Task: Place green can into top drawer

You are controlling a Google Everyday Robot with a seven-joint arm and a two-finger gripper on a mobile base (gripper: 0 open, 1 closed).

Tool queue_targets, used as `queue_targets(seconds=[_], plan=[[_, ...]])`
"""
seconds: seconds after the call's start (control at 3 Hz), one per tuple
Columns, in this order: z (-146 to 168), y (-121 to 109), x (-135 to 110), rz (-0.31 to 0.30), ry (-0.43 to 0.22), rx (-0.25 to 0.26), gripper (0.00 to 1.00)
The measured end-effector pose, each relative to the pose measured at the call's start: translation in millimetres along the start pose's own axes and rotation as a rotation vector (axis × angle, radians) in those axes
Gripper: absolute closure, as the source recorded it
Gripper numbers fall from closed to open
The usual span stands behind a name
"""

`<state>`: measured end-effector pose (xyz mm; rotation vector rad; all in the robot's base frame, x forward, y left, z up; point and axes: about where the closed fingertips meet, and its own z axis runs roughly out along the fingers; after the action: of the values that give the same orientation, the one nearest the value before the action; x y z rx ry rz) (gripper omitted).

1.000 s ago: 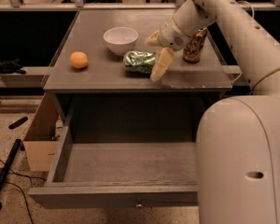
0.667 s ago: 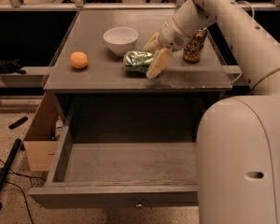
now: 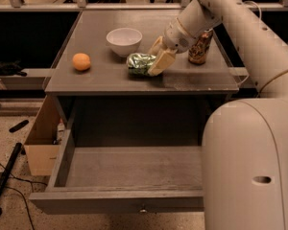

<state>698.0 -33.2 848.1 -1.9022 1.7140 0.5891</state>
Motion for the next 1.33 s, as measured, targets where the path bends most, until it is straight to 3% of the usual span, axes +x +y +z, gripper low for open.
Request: queue_targets(seconds=[0.33,0.67,1.33], plan=[[0.0,0.0,0.0,0.000,0.000,0.000,1.00],[0.4,-0.2,-0.1,0.000,0.000,0.000,1.00],[-43.7,40.2,3.7,0.008,-0.008,0.053,1.00]])
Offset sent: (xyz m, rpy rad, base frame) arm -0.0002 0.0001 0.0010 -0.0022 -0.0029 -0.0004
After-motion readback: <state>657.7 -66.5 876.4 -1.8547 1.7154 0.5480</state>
